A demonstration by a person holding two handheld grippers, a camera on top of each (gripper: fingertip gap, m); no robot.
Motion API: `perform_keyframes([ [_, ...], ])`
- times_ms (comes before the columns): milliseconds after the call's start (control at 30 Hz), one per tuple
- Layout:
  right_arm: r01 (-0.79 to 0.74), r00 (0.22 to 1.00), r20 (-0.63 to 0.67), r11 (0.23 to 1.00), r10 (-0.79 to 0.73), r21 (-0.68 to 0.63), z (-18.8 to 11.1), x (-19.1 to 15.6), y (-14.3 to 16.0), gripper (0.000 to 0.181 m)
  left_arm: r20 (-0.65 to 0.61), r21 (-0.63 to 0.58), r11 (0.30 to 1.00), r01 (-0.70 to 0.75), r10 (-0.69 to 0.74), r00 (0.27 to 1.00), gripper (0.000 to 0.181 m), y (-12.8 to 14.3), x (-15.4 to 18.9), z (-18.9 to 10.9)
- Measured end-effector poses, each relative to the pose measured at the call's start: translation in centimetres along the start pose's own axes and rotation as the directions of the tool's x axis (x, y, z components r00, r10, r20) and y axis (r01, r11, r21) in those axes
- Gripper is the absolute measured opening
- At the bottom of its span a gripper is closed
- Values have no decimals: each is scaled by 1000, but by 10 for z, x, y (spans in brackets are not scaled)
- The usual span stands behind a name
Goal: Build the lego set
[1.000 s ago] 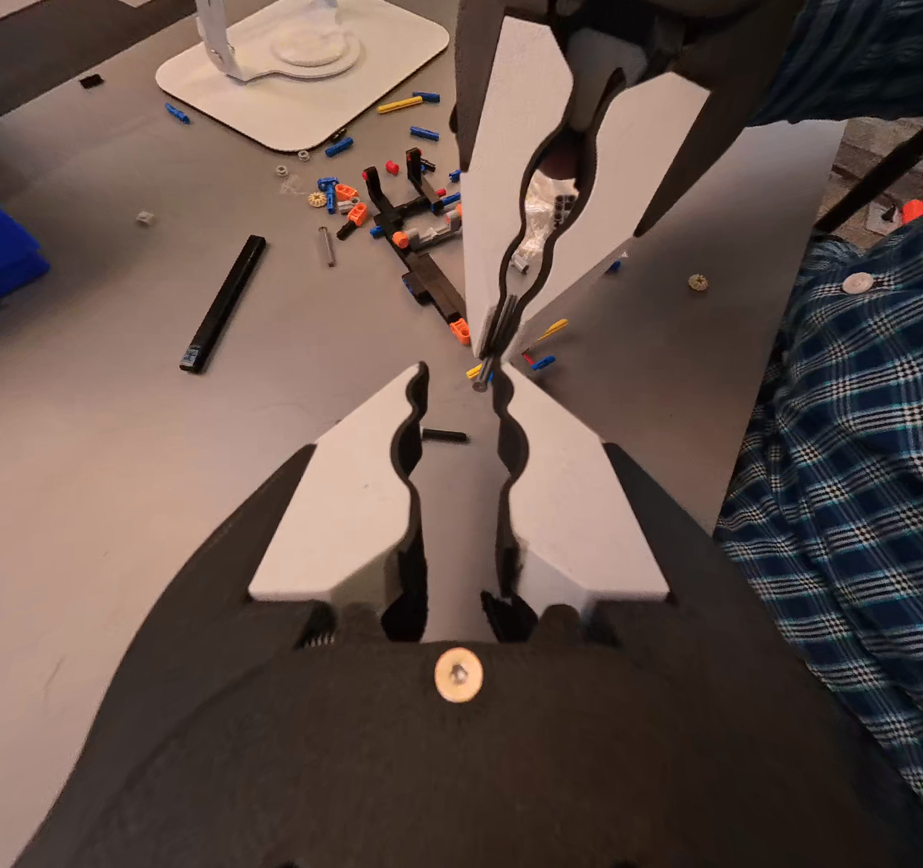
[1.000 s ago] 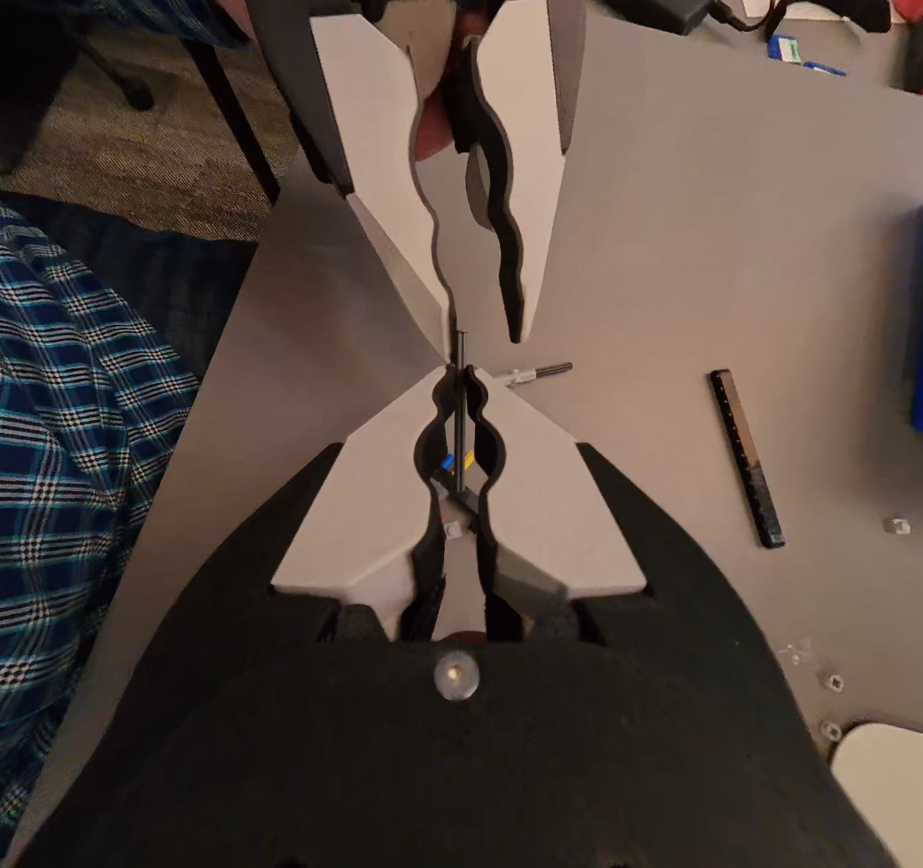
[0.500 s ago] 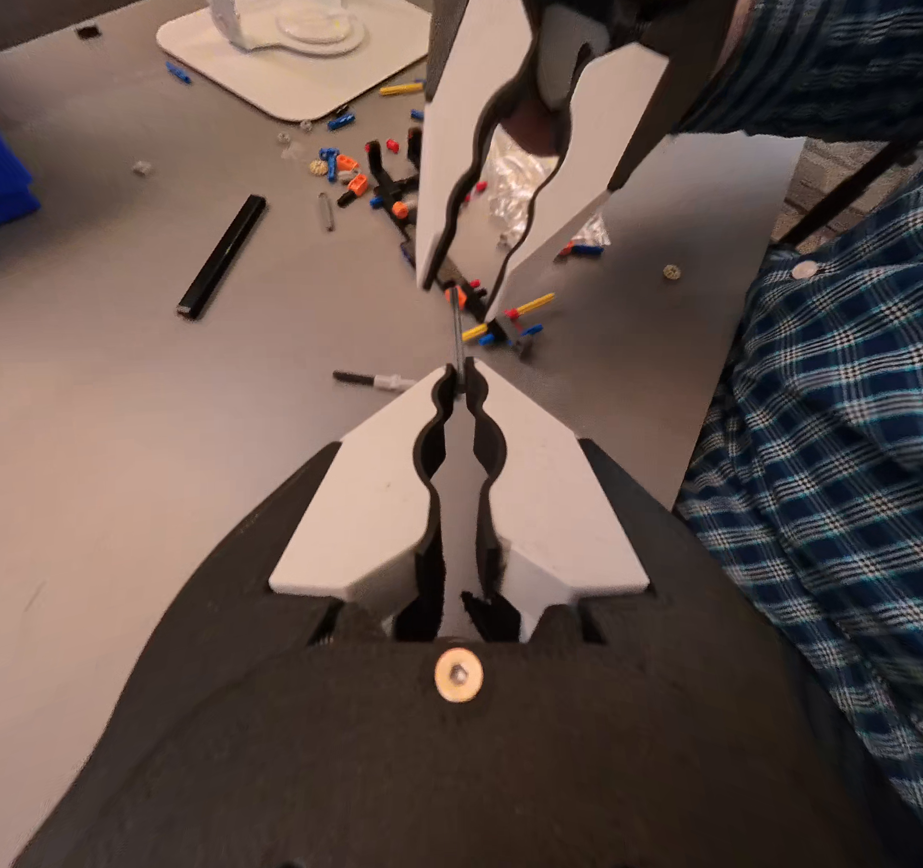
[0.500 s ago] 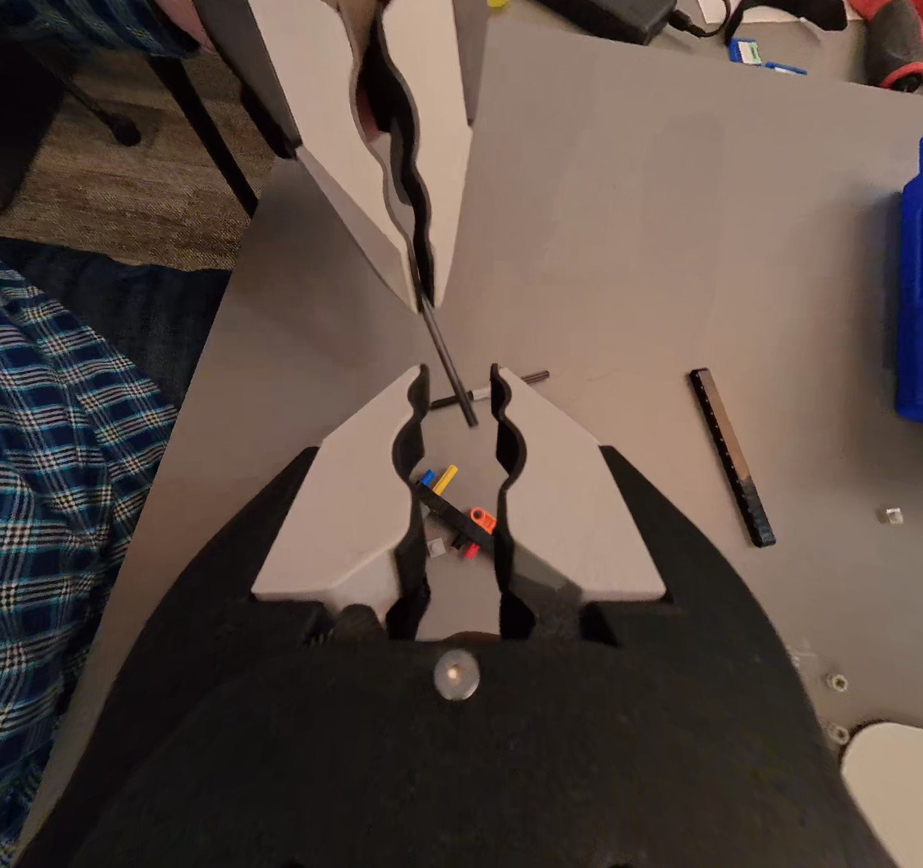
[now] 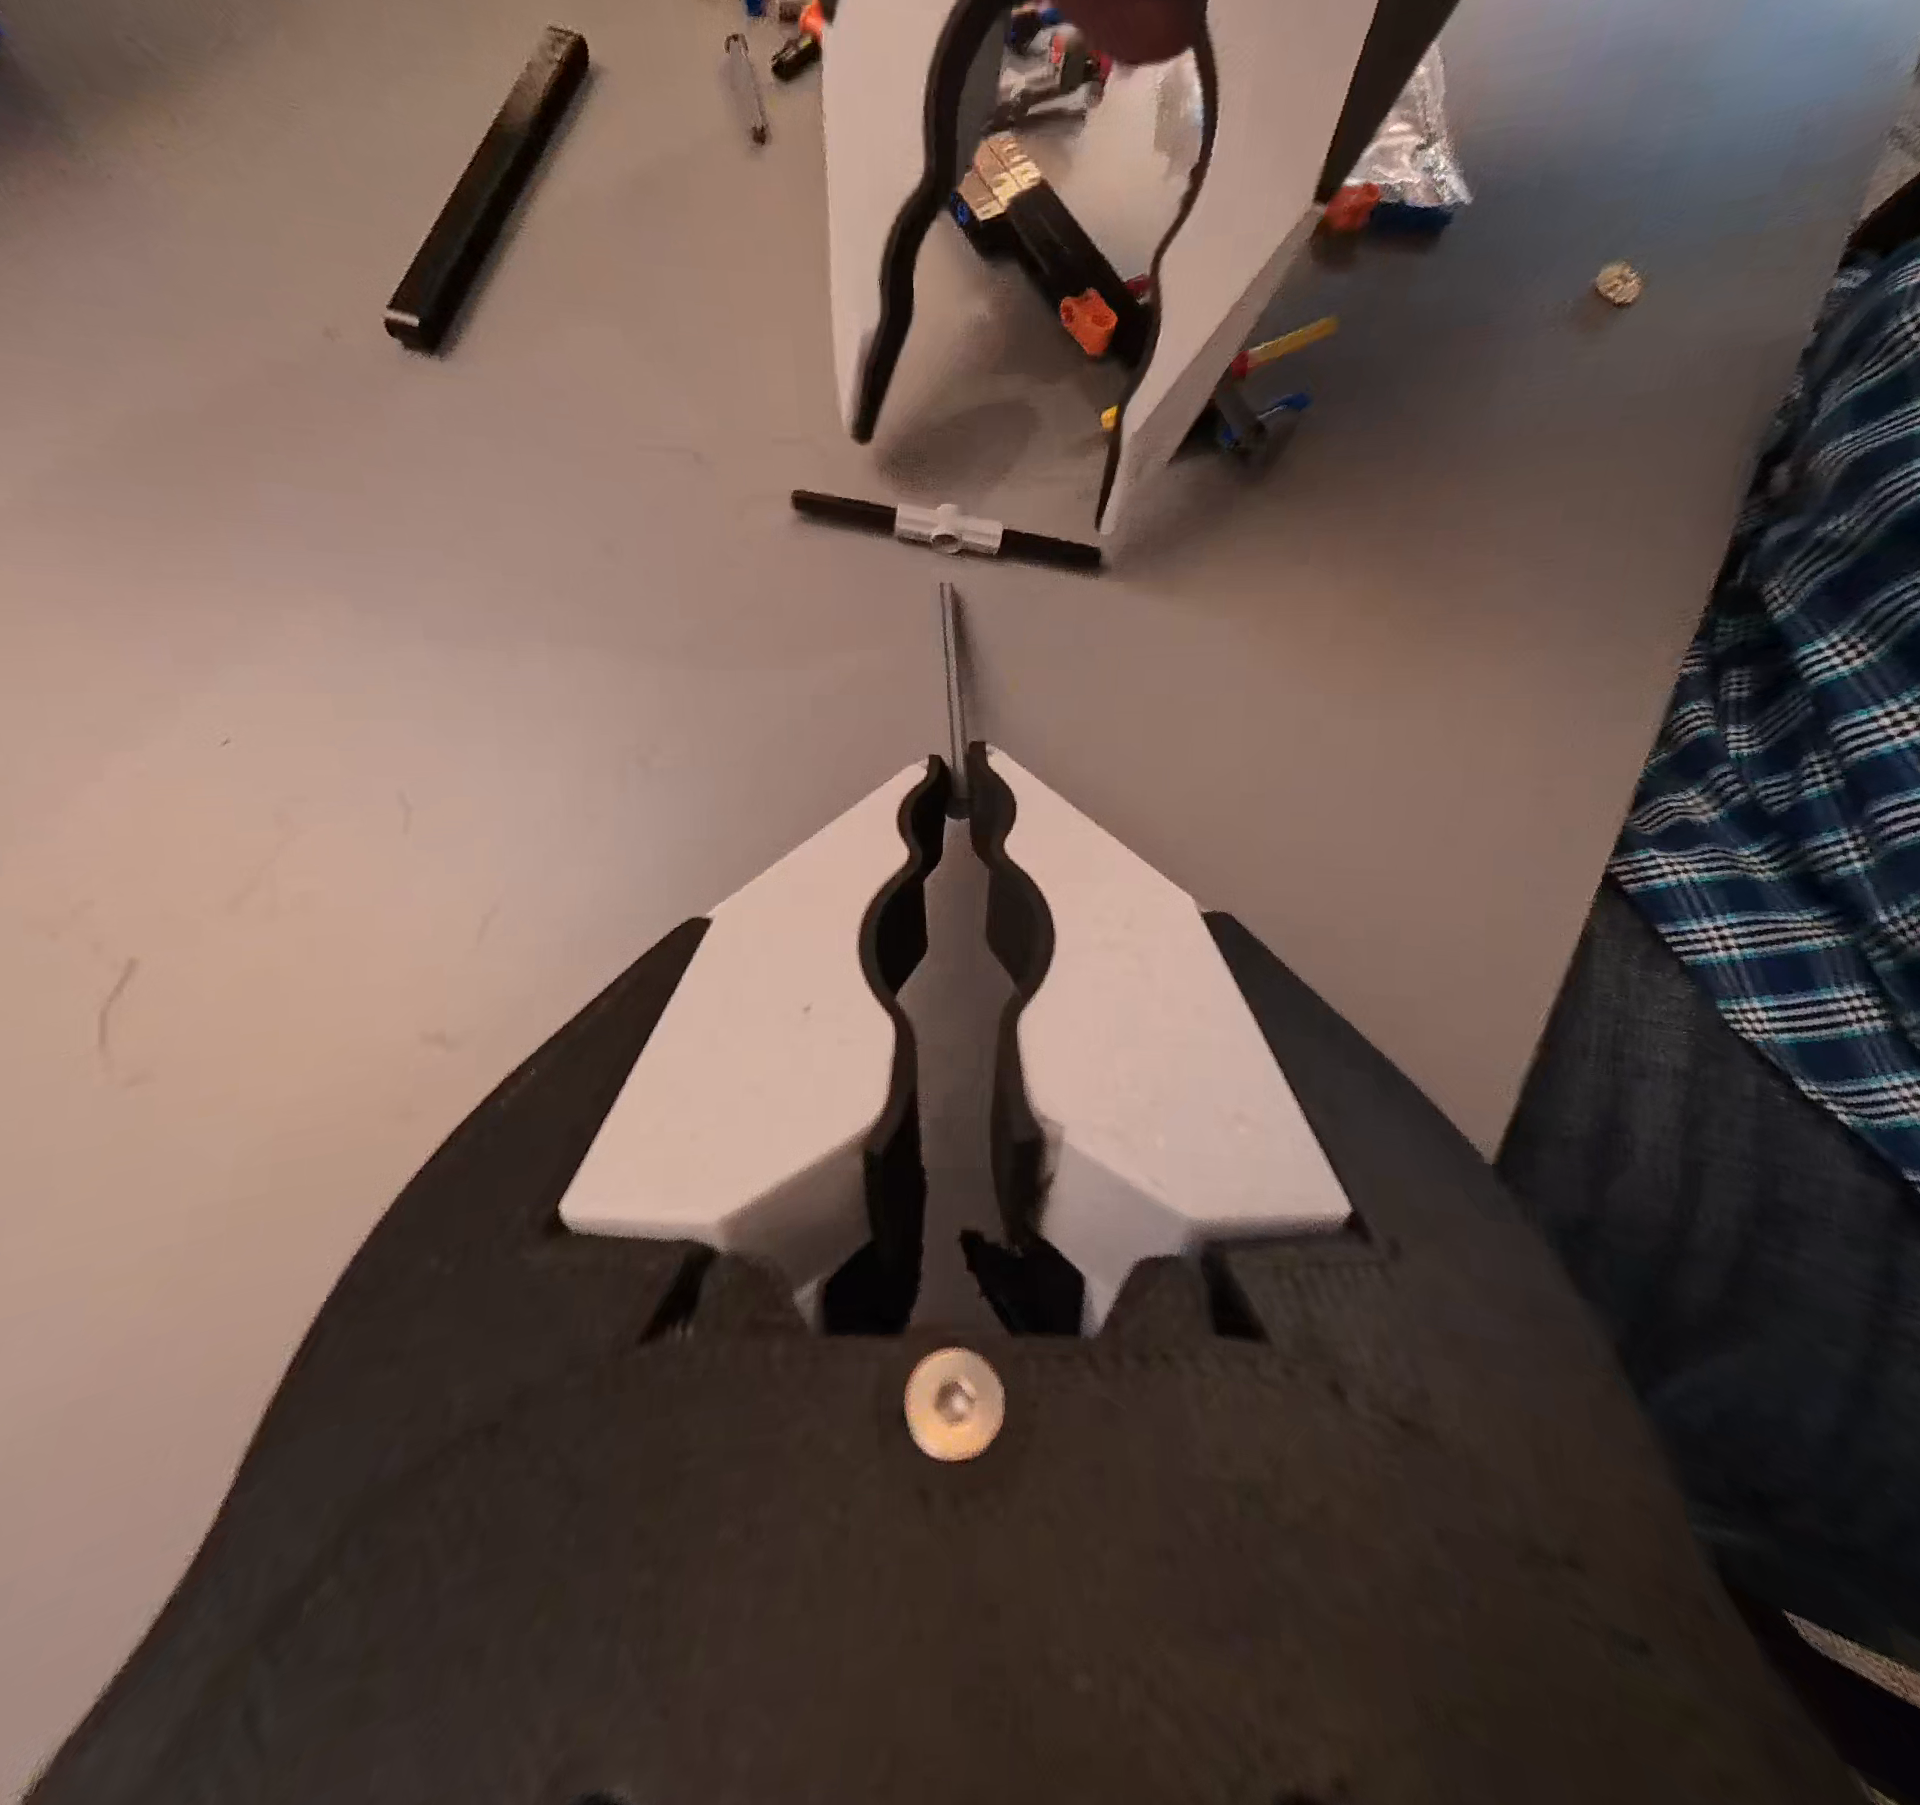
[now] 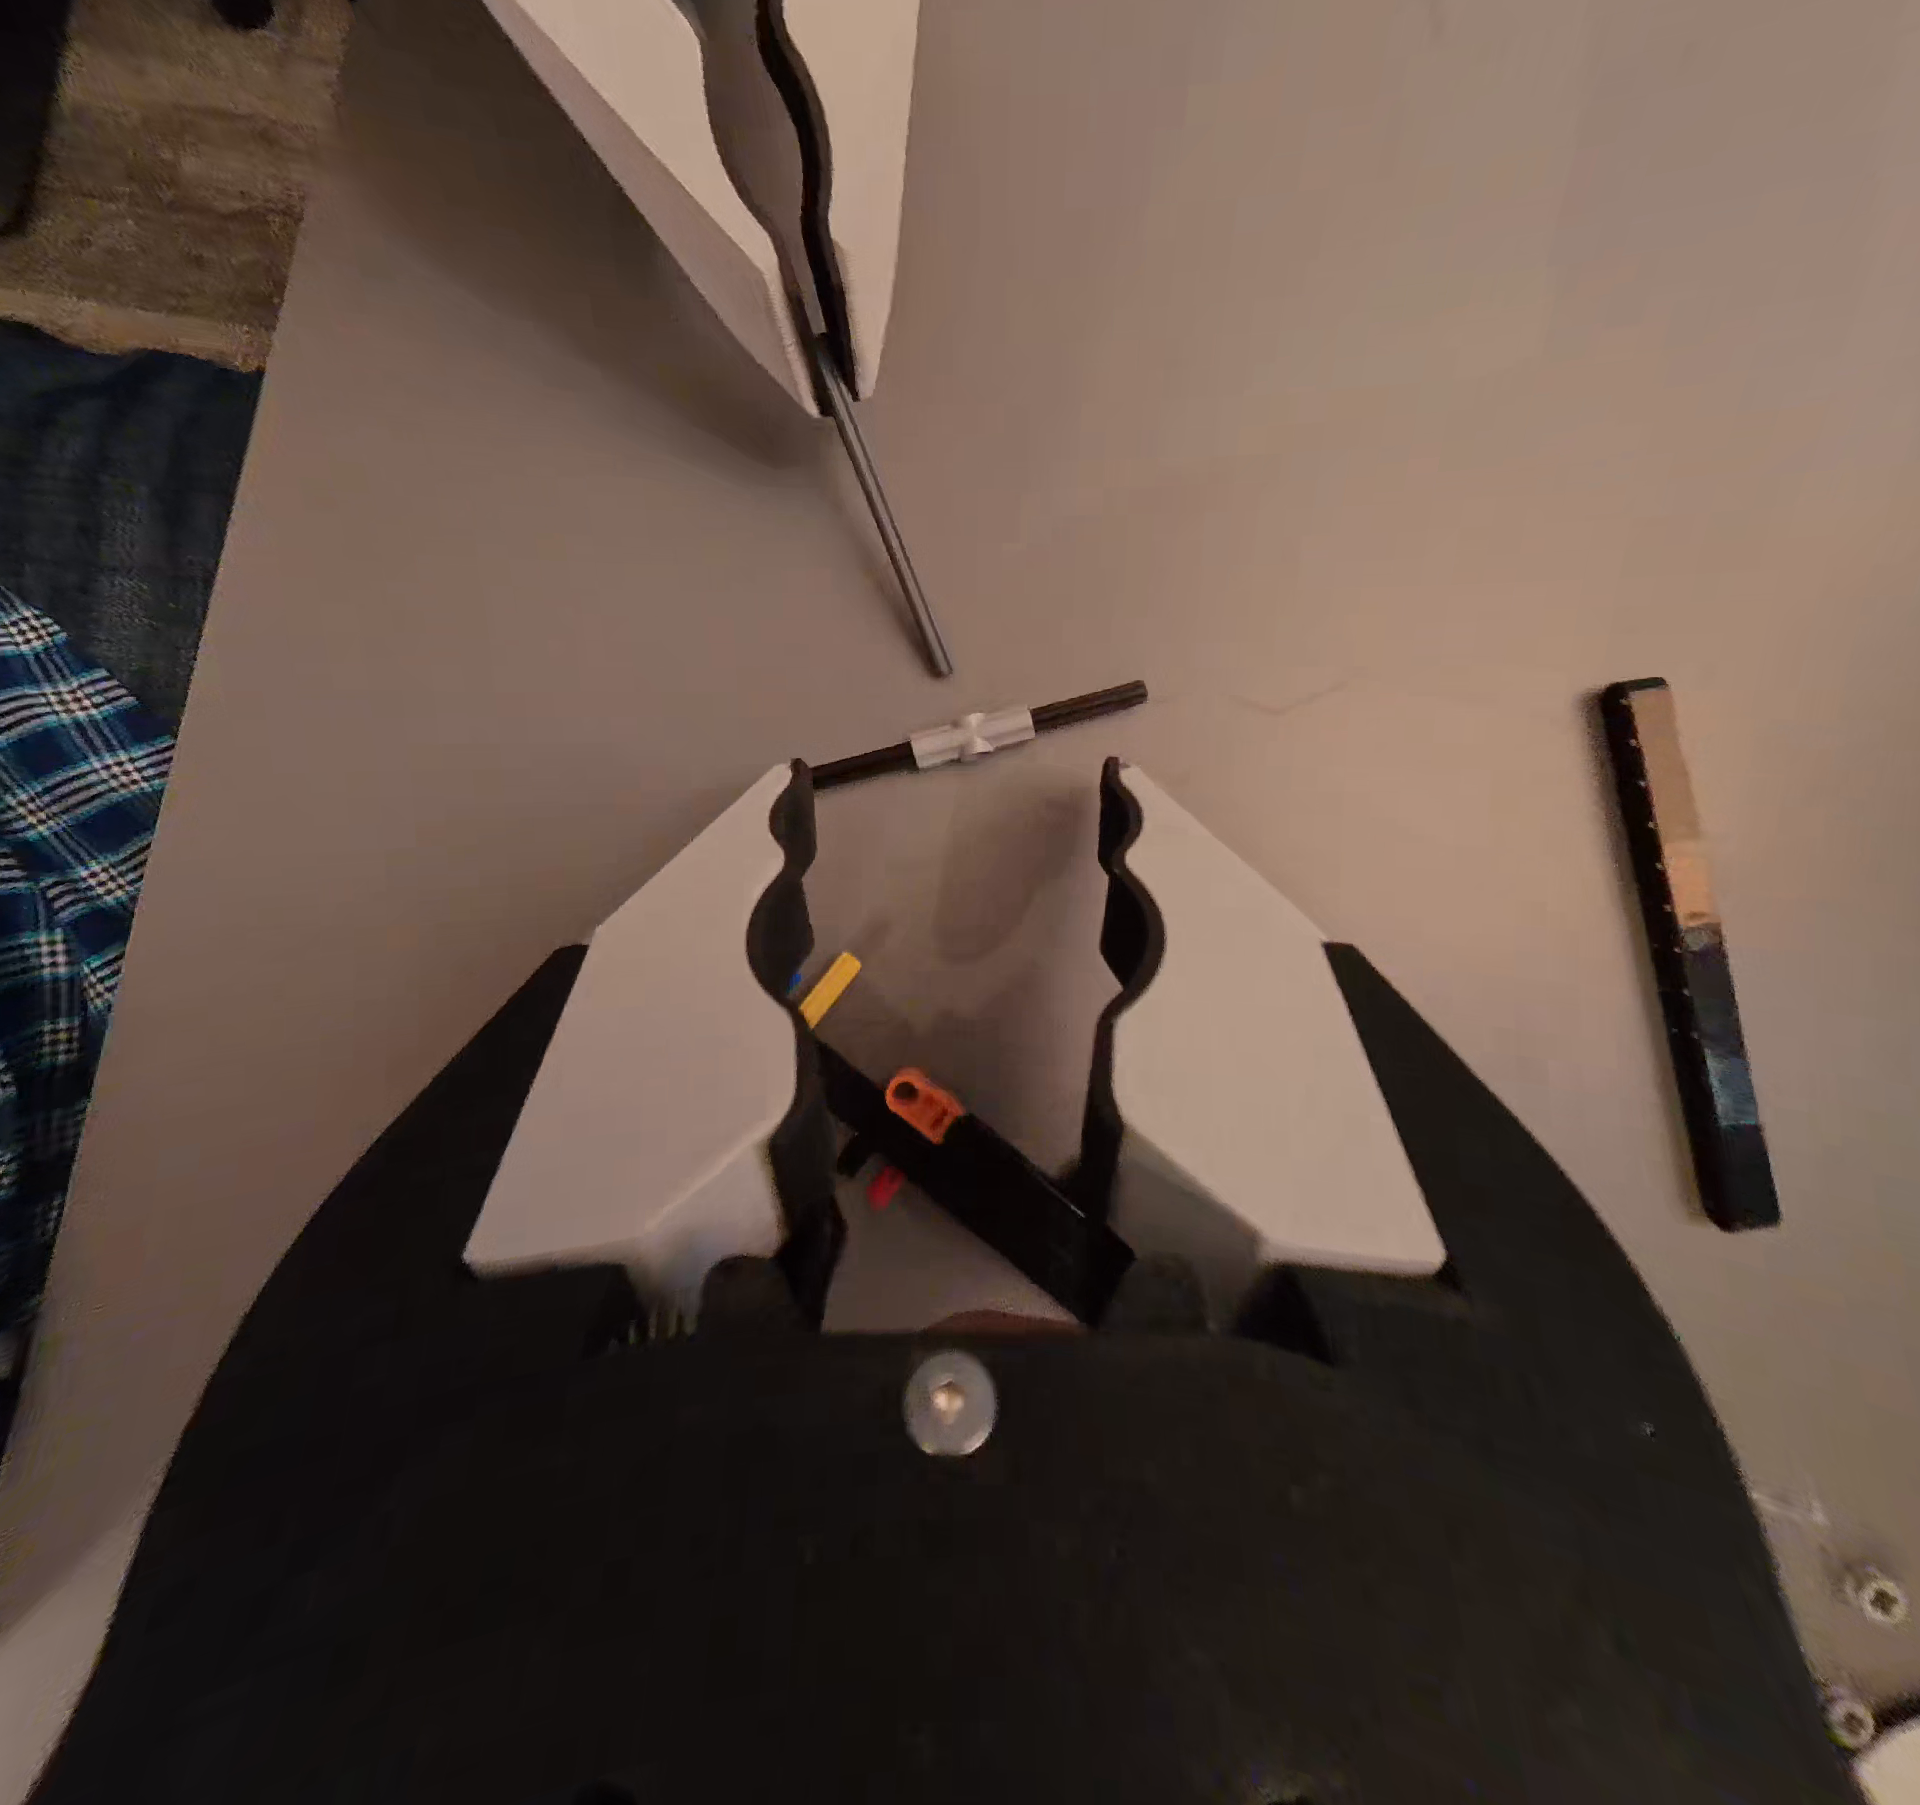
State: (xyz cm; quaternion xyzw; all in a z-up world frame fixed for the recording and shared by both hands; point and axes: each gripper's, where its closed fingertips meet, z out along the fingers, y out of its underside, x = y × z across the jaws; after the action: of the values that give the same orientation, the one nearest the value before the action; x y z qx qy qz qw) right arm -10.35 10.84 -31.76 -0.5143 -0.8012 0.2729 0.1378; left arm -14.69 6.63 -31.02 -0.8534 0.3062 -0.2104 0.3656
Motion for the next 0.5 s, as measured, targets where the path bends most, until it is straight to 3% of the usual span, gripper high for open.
perform_keyframes([
  [133,4,1000,11,1000,-4,-12,7,0,3,46,3,-60,998,-26,26,1000,1,13,-2,7],
  [500,8,1000,24,1000,-7,-10,7,3,2,40,-19,-67,993,-92,91,996,1,7,-5,15],
])
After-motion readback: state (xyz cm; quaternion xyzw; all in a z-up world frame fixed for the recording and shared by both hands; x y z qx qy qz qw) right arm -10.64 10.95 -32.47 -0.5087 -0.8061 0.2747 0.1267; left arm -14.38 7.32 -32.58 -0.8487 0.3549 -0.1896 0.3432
